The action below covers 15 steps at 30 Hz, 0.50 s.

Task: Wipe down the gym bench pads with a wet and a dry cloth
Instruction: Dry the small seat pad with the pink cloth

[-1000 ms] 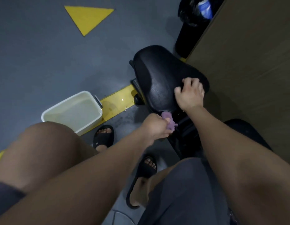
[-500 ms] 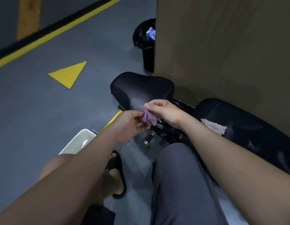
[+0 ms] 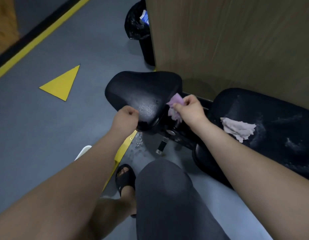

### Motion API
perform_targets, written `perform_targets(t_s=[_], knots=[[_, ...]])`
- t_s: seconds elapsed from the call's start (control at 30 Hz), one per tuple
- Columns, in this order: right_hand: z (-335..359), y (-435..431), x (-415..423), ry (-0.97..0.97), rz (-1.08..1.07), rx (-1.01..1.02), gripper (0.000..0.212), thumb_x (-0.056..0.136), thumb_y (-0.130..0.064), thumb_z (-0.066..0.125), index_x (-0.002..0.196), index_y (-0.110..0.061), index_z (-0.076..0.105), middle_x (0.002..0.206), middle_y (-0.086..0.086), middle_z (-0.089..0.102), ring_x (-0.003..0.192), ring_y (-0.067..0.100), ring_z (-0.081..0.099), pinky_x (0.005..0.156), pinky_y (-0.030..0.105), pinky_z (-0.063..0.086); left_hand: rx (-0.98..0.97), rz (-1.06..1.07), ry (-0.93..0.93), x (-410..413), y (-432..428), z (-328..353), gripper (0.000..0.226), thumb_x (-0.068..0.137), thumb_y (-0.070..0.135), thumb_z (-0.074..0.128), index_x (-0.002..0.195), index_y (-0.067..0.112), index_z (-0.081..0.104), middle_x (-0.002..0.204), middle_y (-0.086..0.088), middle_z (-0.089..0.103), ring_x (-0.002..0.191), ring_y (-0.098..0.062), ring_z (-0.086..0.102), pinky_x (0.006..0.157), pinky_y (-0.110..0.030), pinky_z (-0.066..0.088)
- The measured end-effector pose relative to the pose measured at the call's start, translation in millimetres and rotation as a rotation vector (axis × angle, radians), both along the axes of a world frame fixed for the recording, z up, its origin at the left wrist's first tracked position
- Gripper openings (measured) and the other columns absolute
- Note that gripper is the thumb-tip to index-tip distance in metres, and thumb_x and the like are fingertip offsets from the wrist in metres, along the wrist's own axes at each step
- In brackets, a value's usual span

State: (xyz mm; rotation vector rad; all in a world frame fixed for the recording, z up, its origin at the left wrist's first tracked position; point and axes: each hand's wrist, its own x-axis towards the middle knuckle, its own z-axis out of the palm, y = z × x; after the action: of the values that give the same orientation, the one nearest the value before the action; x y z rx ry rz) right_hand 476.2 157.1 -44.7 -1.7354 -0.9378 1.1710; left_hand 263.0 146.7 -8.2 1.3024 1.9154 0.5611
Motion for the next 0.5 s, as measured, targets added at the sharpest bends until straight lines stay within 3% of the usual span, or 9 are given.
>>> perform_targets(t_s=[0.07,0.17,0.27,0.37,0.5], knots=[[-1.1,14.7,1.6,-0.119,0.007,0.103,0.021,0.088,-0.014,0.070,0.087,-0.019,0.050,0.074,0.002,0.065,0.055,0.007,0.061,0.056,0.027,0.051,0.076,-0.106,0.174,-4.9,15.6,-11.1,0.022,0.098,0.016,0.052,0.111,0.020,0.068,0.119,-0.004,0.064,0.111,-0.024,0.059,0.095,-0.029,0.045],[-9.5,32.8,-3.3,-0.400,0.122,0.363,0.013,0.088,-0.012,0.066,0.093,-0.023,0.068,0.096,0.003,0.068,0.086,0.004,0.063,0.083,0.019,0.054,0.144,-0.267,0.288,-2.1,32.9,-26.2,0.037,0.101,0.024,0.055,0.136,0.014,0.059,0.146,-0.012,0.047,0.138,-0.032,0.039,0.115,-0.032,0.028],[-27.7,34.5,-15.5,-0.523,0.338,0.534,0.024,0.093,-0.008,0.067,0.109,-0.025,0.072,0.110,-0.008,0.064,0.105,0.013,0.062,0.102,0.031,0.051,0.000,-0.428,0.372,1.9,38.3,-39.5,0.068,0.103,0.043,0.051,0.161,0.018,0.023,0.169,-0.010,0.008,0.156,-0.032,0.001,0.125,-0.036,0.003],[-43.3,27.2,-17.2,-0.728,0.480,0.571,0.034,0.095,-0.013,0.063,0.129,-0.014,0.068,0.113,0.004,0.053,0.100,0.027,0.050,0.094,0.036,0.049,-0.109,-0.564,0.442,-7.8,43.2,-42.9,0.087,0.100,0.052,0.051,0.163,0.022,-0.002,0.169,-0.006,-0.013,0.155,-0.031,-0.017,0.125,-0.037,-0.004],[-40.5,26.4,-15.0,-0.827,0.727,0.684,0.039,0.101,-0.021,0.043,0.131,-0.011,0.067,0.107,0.011,0.055,0.089,0.028,0.047,0.076,0.032,0.045,-0.149,-0.655,0.499,-15.8,52.1,-43.6,0.099,0.096,0.057,0.056,0.162,0.022,-0.009,0.169,-0.006,-0.017,0.154,-0.033,-0.017,0.126,-0.039,-0.003]])
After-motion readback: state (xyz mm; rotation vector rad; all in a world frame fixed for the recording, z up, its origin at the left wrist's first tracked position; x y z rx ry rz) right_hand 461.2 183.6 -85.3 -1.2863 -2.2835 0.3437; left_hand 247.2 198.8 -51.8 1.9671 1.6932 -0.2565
